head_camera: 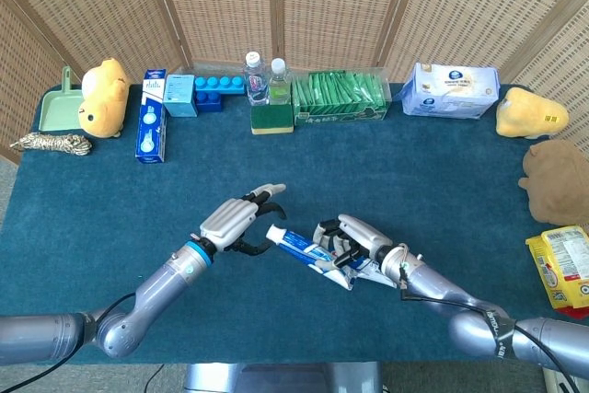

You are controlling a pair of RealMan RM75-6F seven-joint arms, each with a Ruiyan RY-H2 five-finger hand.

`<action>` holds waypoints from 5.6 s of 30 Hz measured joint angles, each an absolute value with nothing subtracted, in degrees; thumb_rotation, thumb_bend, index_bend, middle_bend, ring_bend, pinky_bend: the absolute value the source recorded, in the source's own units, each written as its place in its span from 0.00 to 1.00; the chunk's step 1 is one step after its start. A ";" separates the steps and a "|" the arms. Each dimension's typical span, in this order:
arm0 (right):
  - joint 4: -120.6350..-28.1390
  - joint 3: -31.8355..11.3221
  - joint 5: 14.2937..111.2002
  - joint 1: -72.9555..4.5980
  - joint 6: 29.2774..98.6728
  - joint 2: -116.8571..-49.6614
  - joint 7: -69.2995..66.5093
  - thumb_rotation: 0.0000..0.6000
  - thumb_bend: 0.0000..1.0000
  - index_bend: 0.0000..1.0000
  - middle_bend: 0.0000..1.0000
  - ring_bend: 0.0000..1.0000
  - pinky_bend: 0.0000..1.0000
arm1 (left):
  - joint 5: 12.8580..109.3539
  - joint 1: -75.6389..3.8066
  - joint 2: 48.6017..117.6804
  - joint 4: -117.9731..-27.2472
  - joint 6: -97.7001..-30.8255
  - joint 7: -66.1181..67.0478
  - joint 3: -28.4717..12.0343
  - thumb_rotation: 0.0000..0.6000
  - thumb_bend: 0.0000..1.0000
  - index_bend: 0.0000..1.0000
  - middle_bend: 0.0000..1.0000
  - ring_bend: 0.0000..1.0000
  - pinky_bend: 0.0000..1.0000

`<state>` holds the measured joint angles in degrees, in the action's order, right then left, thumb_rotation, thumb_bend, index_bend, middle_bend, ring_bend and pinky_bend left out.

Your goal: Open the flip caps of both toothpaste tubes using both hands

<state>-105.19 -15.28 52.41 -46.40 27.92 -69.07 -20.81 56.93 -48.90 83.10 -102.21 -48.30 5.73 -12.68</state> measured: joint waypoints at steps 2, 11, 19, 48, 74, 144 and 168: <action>-105.13 -15.37 52.52 -46.42 27.62 -68.99 -21.24 1.00 0.56 0.87 0.74 0.71 0.79 | 56.67 -49.14 83.12 -102.20 -48.03 5.50 -12.74 1.00 0.33 0.33 0.05 0.00 0.19; -105.14 -16.35 53.29 -46.03 25.14 -68.23 -24.60 1.00 0.56 0.87 0.74 0.71 0.79 | 56.40 -49.74 83.49 -102.06 -48.18 5.23 -12.88 1.00 0.33 0.38 0.05 0.00 0.19; -104.53 -17.40 54.40 -45.20 23.53 -67.97 -27.59 1.00 0.56 0.87 0.74 0.72 0.79 | 56.21 -49.79 83.18 -102.23 -48.52 5.11 -12.76 1.00 0.34 0.42 0.05 0.00 0.19; -102.18 -23.55 61.32 -40.32 15.81 -67.59 -38.55 1.00 0.56 0.87 0.74 0.72 0.79 | 56.14 -50.22 82.99 -101.57 -48.43 3.66 -12.76 1.00 0.33 0.45 0.06 0.00 0.20; -99.77 -24.39 61.39 -39.58 15.86 -67.77 -40.23 1.00 0.56 0.87 0.74 0.72 0.79 | 55.82 -50.03 82.90 -101.38 -49.40 3.36 -12.86 1.00 0.34 0.54 0.09 0.00 0.20; -85.00 -14.11 72.60 -35.41 47.34 -77.05 -27.59 0.63 0.38 0.30 0.25 0.11 0.22 | 77.77 -14.97 53.43 -117.22 -79.98 -3.46 0.64 1.00 0.34 0.29 0.05 0.00 0.15; -92.19 -6.96 83.33 -17.67 80.94 -71.86 -1.79 1.00 0.37 0.37 0.27 0.12 0.21 | 79.85 -6.23 62.97 -104.98 -88.79 9.44 1.68 1.00 0.32 0.26 0.10 0.00 0.10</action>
<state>-92.19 -6.96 83.33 -17.67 80.94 -71.86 -1.79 79.85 -6.23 62.97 -104.98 -88.79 9.44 1.68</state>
